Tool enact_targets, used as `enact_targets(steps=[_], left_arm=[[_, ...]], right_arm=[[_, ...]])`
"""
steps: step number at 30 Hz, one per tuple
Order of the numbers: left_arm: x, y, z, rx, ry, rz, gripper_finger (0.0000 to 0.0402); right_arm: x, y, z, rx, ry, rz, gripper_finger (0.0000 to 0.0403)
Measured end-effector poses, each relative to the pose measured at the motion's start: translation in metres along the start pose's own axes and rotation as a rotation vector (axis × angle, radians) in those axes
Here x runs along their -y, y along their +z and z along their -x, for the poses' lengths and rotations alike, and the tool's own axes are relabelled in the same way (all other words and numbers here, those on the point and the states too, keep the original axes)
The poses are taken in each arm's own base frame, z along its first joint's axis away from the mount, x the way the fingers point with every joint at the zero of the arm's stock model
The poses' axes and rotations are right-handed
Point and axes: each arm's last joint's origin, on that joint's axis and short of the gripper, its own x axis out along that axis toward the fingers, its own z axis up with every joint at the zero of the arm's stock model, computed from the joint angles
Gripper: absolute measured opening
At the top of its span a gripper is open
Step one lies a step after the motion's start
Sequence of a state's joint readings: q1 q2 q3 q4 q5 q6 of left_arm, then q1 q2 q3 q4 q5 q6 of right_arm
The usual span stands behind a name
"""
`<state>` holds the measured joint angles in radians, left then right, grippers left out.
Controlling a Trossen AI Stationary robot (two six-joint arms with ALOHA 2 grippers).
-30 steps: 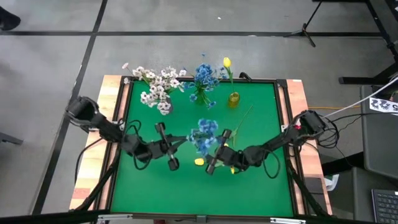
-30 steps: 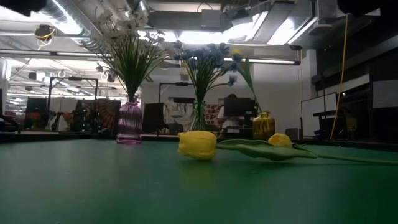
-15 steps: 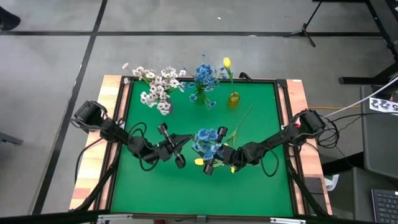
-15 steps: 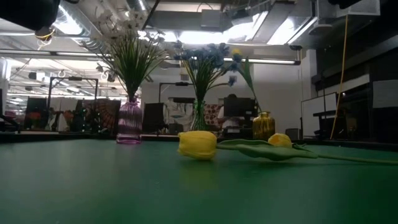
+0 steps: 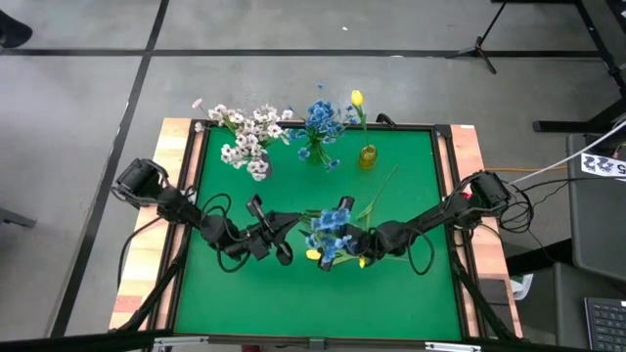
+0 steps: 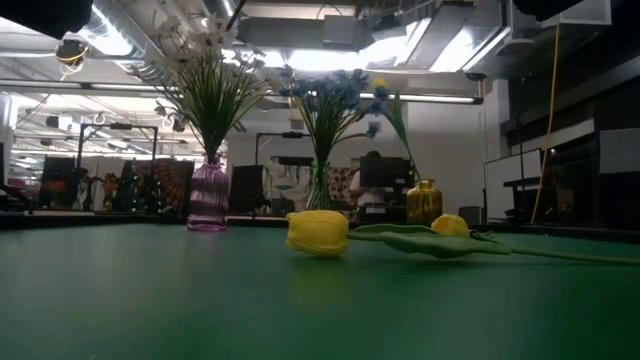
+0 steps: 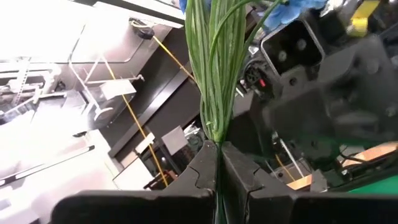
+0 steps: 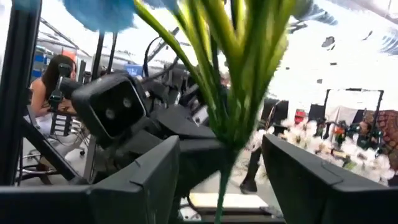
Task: Sort flowers into vase by color
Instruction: Put the blue flower into the green vase
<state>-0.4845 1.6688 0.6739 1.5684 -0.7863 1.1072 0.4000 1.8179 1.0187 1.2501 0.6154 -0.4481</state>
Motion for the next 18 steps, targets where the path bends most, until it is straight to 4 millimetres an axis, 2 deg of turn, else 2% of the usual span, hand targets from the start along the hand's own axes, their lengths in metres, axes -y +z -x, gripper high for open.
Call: enact_targets(steps=[18], left_arm=[[-0.006,-0.013,-0.012,-0.032,0.035,0.004,0.0001]], right_arm=[[0.023,-0.007,-0.016,0.051,0.015,-0.033,0.0227]])
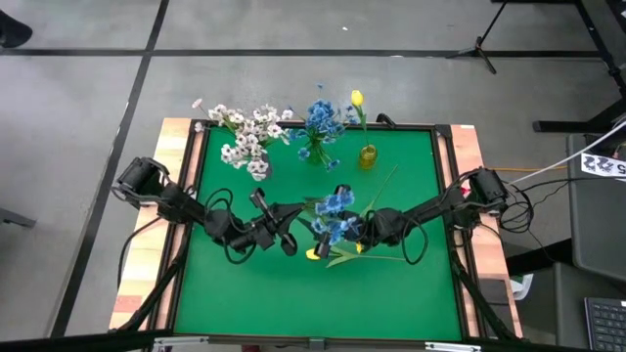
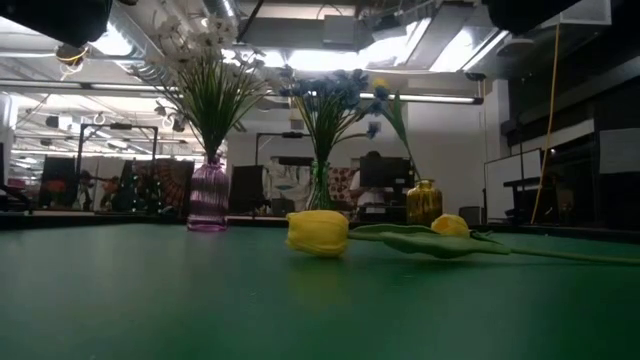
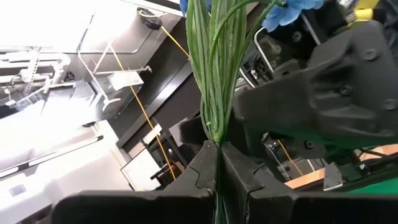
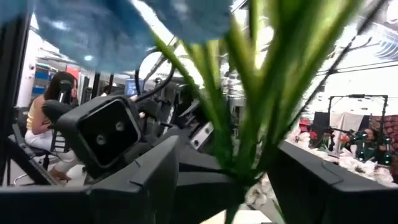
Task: Sort flowers into vase by color
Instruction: Put the blue flower into the green vase
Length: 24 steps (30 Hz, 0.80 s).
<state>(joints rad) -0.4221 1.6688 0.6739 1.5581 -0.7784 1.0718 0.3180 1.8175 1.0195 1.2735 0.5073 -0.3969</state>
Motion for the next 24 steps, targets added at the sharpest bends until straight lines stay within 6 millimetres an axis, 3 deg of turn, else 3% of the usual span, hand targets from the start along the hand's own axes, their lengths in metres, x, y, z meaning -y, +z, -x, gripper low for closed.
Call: enact_targets(steps=[6,18,24], left_arm=[[0.0013,-0.0009,-0.0001,-0.006,-0.01,-0.012,0.0001],[0.0029,-0.002,0.0002,-0.021,-0.018,-0.02,0.0001],[0.0031,-0.002,0.0004,-0.022,-0.019,0.003,0.0005]], right_arm=[[0.0,-0.0005,0.0004,-0.016,-0.027,0.002,0.02],[-0.0001,-0.0012,0.0004,-0.025,-0.028,0.009,0.0025],[0.0003,-0.0014,0.0003,-0.034,-0.046,0.01,0.0022]])
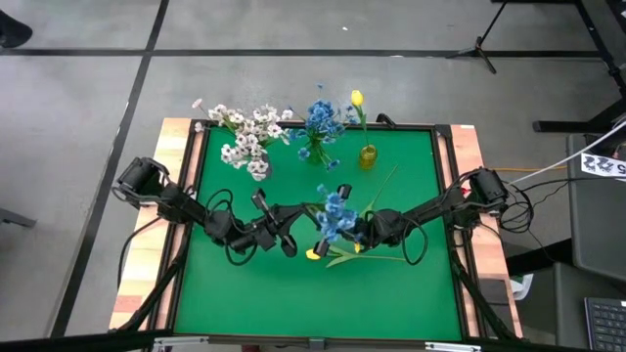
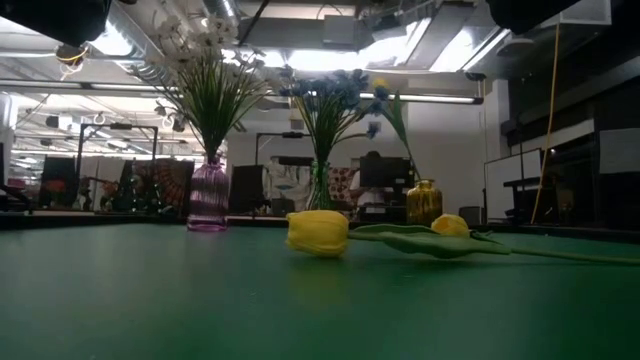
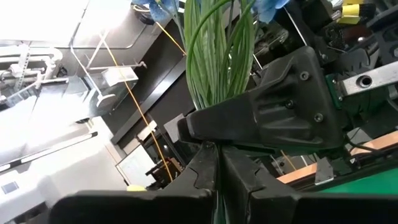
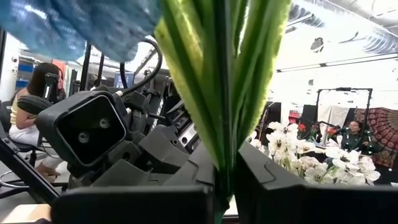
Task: Sort flowers into vase by color
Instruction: Put the blue flower into the green vase
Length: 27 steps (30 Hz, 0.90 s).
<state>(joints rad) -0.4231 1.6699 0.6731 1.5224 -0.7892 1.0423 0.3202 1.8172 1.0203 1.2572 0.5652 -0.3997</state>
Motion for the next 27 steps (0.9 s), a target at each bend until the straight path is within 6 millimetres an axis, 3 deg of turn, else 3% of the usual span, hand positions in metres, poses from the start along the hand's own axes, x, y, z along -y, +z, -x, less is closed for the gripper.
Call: enact_targets(steps=[8,18,27], left_arm=[[0.005,0.003,0.006,-0.037,-0.018,-0.045,0.0069],[0.01,0.007,0.022,-0.284,0.061,-0.165,0.0174],[0.022,0.035,0.061,-0.249,-0.042,-0.208,0.0196]], right_arm=[[0.0,0.0,0.0,-0.004,0.001,0.025,0.002],[0.003,-0.001,0.0,-0.045,-0.106,0.08,0.0018],[0.004,-0.012,0.001,-0.194,-0.197,0.227,0.0018]])
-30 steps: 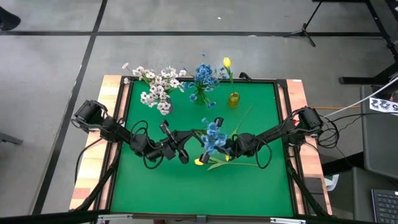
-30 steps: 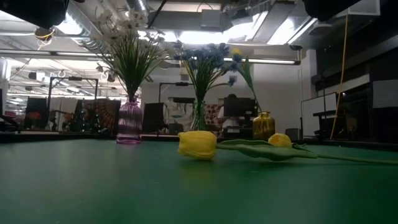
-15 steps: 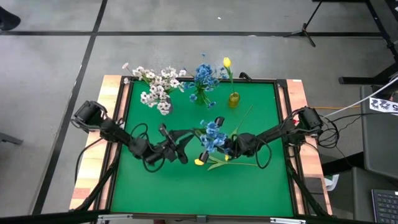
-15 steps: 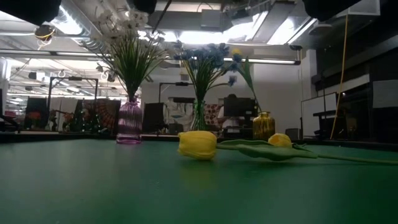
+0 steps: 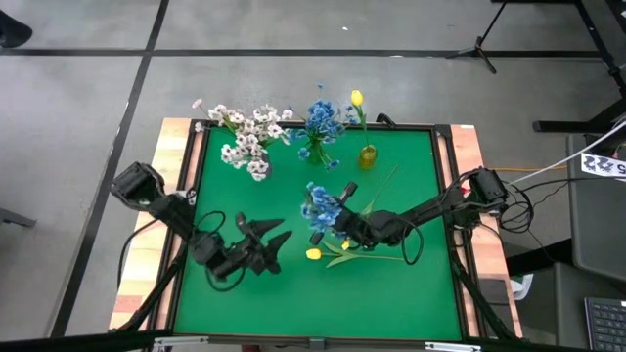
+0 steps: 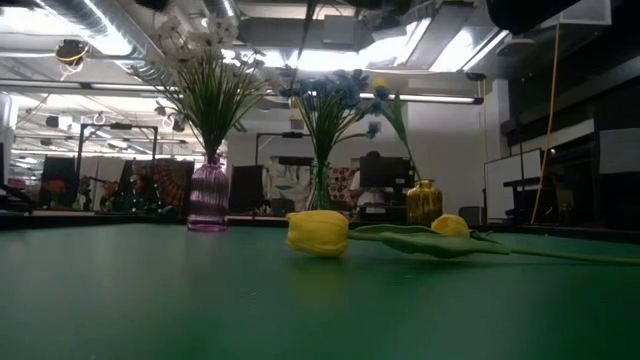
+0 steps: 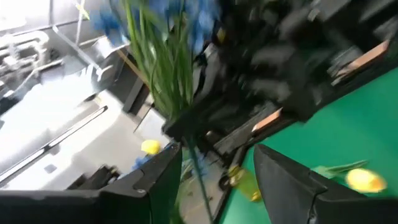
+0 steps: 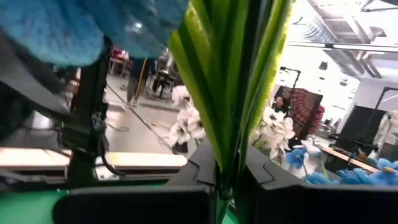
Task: Sort flowers into vase by color
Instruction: Put the blue flower into the green vase
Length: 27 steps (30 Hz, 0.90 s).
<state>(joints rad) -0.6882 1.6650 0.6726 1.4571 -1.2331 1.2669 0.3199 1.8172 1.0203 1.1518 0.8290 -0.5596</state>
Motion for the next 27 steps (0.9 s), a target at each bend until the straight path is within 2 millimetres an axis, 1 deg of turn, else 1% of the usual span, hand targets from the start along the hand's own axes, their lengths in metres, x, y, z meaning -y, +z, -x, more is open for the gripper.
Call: enact_targets(steps=[2,4,7,9,12,16,18,21,27], left_arm=[[-0.004,0.004,0.012,0.031,-0.023,0.041,0.0196],[-0.012,0.006,0.024,0.059,-0.046,0.105,0.0194],[-0.033,0.005,0.043,0.102,-0.082,0.225,0.019],[-0.05,0.002,0.054,0.128,-0.105,0.314,0.0187],[-0.073,-0.005,0.068,0.162,-0.143,0.433,0.0183],[-0.096,-0.018,0.083,0.199,-0.197,0.573,0.0183],[-0.103,-0.024,0.089,0.213,-0.224,0.619,0.0183],[-0.107,-0.034,0.096,0.226,-0.259,0.655,0.0183],[-0.103,-0.047,0.102,0.223,-0.296,0.678,0.0182]], right_arm=[[0.0,-0.004,-0.002,-0.023,0.006,0.036,0.0018],[0.0,-0.008,-0.004,-0.044,0.021,0.073,0.0018],[0.002,-0.017,-0.01,-0.078,0.067,0.127,0.0018],[0.004,-0.029,-0.016,-0.122,0.136,0.154,0.0018],[0.014,-0.047,-0.03,-0.188,0.227,0.124,0.0018],[0.032,-0.063,-0.044,-0.264,0.21,0.145,0.0018],[0.044,-0.065,-0.05,-0.278,0.192,0.165,0.0018],[0.062,-0.068,-0.06,-0.305,0.171,0.183,0.0018],[0.089,-0.08,-0.075,-0.332,0.143,0.192,0.0018]])
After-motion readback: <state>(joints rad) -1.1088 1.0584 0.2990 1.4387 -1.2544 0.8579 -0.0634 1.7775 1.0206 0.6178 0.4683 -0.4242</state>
